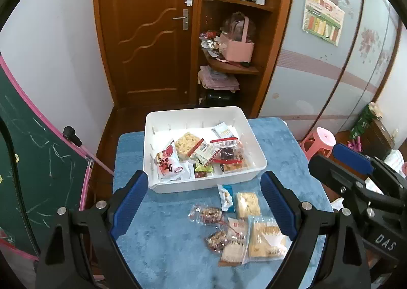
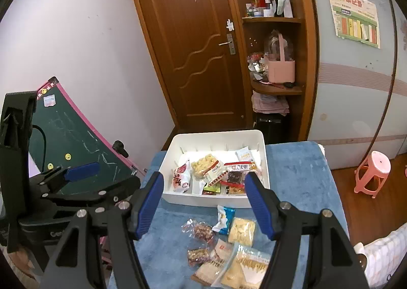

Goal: Organize snacks
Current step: 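Withdraw both tools from the bin back over the remaining snacks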

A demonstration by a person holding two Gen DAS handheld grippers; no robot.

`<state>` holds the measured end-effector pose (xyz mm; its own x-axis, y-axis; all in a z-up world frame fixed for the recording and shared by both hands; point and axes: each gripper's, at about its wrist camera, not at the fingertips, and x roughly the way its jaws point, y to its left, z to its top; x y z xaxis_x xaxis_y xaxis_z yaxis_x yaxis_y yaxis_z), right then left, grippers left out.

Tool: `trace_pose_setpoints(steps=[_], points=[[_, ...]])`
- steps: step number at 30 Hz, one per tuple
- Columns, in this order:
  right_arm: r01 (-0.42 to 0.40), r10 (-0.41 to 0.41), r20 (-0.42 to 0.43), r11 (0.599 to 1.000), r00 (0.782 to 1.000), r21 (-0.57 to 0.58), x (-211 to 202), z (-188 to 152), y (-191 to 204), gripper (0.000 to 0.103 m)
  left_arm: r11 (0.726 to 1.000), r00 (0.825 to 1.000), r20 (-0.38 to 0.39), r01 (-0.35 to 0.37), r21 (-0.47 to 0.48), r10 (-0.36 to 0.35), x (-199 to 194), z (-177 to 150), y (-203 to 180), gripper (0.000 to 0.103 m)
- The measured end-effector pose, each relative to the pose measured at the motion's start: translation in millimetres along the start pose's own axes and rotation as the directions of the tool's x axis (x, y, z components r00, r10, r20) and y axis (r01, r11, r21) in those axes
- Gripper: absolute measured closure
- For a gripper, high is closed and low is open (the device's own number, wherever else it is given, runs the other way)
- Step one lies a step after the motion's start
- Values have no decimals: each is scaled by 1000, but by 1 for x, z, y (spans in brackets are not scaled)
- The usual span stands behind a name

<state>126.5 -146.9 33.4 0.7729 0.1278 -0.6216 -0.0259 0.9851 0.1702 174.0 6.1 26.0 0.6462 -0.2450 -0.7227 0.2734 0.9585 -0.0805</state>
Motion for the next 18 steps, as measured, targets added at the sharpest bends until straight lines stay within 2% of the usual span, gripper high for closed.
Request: trace_pose_setpoints(steps=[11, 14, 18], points=[[-42, 41, -26, 998, 999, -48, -23, -15, -4, 36, 1000, 1000, -14, -3, 14, 3, -29, -33, -1, 12], [-52, 50, -43, 997, 998, -55, -25, -19, -18, 35, 1000, 999, -38, -6, 19, 6, -25, -45, -7, 12], [-59, 55, -87, 997, 995, -54, -17, -30, -45, 28, 999, 995, -95, -30, 12, 31, -5, -67, -20, 12]])
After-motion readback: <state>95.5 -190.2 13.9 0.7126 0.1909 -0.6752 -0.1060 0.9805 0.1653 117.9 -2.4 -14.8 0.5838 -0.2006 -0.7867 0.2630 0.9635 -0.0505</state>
